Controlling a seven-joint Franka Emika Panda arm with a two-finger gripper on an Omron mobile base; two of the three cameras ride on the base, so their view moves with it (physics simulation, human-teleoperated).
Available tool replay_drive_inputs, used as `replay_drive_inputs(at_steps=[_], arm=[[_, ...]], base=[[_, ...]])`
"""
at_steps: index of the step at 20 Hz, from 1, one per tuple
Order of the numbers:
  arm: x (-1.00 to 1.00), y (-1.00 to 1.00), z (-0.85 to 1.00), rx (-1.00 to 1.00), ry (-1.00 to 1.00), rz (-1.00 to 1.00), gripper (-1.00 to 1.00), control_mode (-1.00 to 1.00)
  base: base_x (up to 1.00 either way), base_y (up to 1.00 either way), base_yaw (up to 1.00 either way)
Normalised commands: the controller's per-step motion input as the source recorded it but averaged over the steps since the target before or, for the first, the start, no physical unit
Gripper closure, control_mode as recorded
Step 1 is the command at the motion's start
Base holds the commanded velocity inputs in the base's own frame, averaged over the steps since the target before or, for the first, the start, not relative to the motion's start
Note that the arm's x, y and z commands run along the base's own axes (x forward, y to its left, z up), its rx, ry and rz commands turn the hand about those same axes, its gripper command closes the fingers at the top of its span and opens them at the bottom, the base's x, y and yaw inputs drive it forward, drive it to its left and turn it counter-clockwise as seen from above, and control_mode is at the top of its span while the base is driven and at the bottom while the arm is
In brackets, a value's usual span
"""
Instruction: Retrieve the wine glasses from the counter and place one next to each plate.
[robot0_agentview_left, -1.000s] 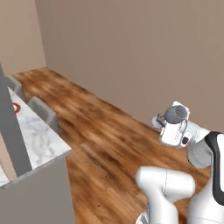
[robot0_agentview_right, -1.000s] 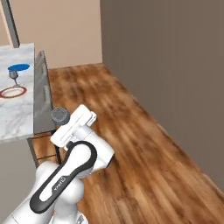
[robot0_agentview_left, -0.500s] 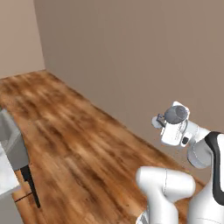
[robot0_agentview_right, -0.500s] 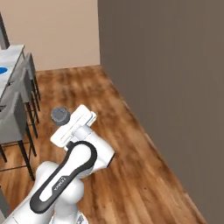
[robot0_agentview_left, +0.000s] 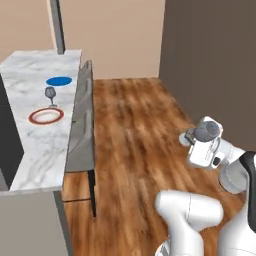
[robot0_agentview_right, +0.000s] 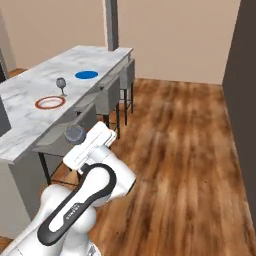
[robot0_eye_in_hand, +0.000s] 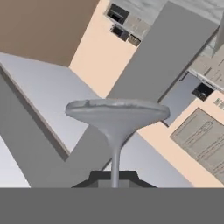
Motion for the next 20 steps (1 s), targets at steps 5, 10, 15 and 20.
replay_drive_inputs(at_steps=[5,10,15,20], arm=[[0.0,0.0,0.0,0.0,0.0,0.0,1.0,1.0],[0.0,0.0,0.0,0.0,0.0,0.0,1.0,1.0],[0.0,0.0,0.0,0.0,0.0,0.0,1.0,1.0],[0.0,0.0,0.0,0.0,0.0,0.0,1.0,1.0]], base=[[0.13,-0.44,0.81],[0.13,-1.0,0.46],[0.72,-1.0,0.44],[0.99,-1.0,0.43]])
